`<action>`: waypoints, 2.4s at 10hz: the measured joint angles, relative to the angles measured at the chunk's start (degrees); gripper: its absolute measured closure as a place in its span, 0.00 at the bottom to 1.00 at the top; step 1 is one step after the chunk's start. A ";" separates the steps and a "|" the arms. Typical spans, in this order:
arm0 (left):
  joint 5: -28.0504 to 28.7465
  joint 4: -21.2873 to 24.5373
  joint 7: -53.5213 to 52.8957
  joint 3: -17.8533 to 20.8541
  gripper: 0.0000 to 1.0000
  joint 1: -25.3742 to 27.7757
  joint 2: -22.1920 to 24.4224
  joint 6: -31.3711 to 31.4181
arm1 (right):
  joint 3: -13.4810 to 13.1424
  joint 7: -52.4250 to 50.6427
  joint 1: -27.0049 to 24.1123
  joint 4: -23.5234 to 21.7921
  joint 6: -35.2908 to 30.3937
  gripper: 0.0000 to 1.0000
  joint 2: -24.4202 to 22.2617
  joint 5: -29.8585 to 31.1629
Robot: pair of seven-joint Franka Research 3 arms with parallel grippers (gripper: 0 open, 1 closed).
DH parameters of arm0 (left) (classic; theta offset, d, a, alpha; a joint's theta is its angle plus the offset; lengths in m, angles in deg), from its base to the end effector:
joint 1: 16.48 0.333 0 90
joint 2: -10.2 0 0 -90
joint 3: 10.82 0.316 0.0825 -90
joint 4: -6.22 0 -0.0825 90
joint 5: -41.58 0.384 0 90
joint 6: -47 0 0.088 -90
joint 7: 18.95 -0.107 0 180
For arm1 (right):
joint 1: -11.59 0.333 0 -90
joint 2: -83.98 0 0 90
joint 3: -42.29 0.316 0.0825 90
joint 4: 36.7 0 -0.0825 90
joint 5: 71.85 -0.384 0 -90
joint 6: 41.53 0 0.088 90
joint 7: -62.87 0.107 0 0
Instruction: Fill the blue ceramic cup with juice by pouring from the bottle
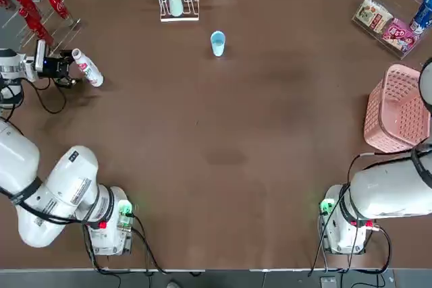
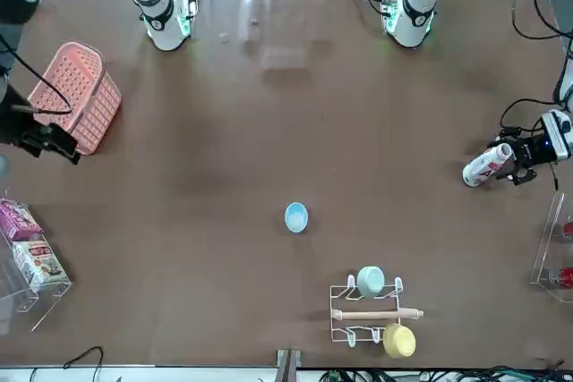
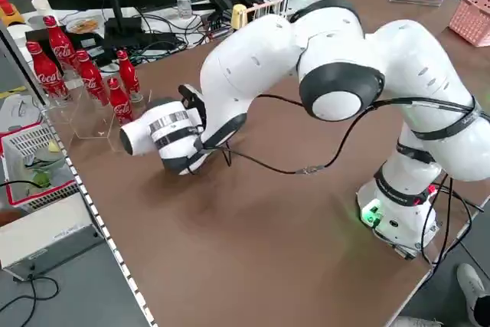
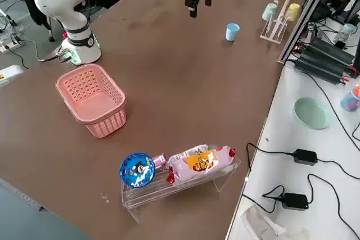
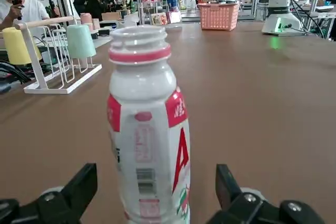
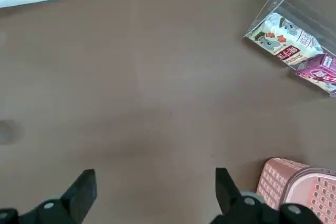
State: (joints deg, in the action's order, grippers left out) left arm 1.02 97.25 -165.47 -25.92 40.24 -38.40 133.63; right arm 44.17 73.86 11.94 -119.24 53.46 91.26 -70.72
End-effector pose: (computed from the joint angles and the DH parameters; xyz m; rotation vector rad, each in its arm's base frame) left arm 0.4888 0.3564 0.1521 1.5118 -1.4314 1.1443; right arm 0.6026 0.0202 0.6211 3.1241 -0.2387 0.1434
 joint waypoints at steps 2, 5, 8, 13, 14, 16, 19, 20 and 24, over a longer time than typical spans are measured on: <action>1.66 -2.28 0.02 -0.02 0.01 0.43 0.37 -0.09 | 0.00 0.01 0.59 0.00 0.09 0.00 -0.12 0.02; 3.43 -5.52 3.76 -0.05 0.01 0.57 3.77 -0.71 | -0.04 0.01 0.67 0.00 0.06 0.00 -0.21 0.06; 5.66 -6.01 11.67 -0.58 0.00 0.55 10.39 -1.02 | -0.07 0.01 0.67 0.00 0.01 0.00 -0.22 0.06; 6.67 -6.28 30.04 -1.28 0.00 -10.01 21.52 1.13 | -0.20 0.03 0.65 0.00 -1.93 0.00 -0.29 0.09; 7.18 -6.40 34.60 -1.29 0.00 -13.25 23.22 2.69 | -0.21 0.03 0.65 0.00 -1.93 0.00 -0.29 0.09; 9.79 -6.63 46.87 -1.33 0.00 -19.94 26.82 5.06 | -0.20 0.03 0.66 0.00 -1.94 0.00 -0.30 0.09; 14.00 -6.66 65.53 -1.31 0.00 -28.43 30.79 8.66 | -0.17 0.03 0.68 -0.01 -1.94 0.00 -0.30 0.09; 15.70 -6.66 71.23 -1.31 0.00 -30.98 31.57 9.96 | -0.15 0.03 0.70 -0.01 -1.94 0.00 -0.31 0.09; 22.99 -6.67 100.94 -1.28 0.00 -39.82 33.42 11.79 | -0.14 0.03 0.75 -0.02 -1.96 0.00 -0.30 0.08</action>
State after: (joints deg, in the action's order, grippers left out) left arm 24.00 90.58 -64.53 -27.20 0.41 -4.98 145.42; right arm 44.03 73.89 12.70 -119.27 51.50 90.96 -70.64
